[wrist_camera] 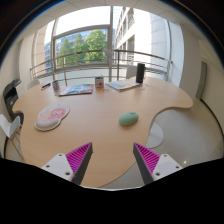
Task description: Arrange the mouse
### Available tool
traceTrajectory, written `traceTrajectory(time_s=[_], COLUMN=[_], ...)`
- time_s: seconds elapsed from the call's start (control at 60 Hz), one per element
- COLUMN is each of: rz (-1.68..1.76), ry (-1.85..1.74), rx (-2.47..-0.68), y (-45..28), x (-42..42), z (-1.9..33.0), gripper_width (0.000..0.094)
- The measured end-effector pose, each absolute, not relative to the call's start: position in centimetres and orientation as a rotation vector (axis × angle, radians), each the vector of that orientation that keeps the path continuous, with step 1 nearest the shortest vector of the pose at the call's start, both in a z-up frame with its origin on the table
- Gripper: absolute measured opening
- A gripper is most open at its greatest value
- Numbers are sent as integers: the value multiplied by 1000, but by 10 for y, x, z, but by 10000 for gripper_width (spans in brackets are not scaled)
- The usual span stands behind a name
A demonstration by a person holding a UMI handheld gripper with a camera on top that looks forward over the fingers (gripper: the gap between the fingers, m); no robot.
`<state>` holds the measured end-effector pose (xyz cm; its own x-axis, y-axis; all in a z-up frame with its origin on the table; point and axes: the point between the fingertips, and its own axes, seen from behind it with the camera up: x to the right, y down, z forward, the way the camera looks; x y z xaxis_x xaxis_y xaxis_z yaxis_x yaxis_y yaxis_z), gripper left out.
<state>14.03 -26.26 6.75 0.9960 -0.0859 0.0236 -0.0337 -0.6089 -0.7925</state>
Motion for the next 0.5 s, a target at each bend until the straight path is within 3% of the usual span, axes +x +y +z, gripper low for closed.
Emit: traceTrajectory(time_s=[0.267, 0.5], rz=[-74, -31], ry=[210, 267], rx=[-2259, -2283], y=[-144, -84], x=[206, 220], z=[4, -12], gripper_width=[850, 850])
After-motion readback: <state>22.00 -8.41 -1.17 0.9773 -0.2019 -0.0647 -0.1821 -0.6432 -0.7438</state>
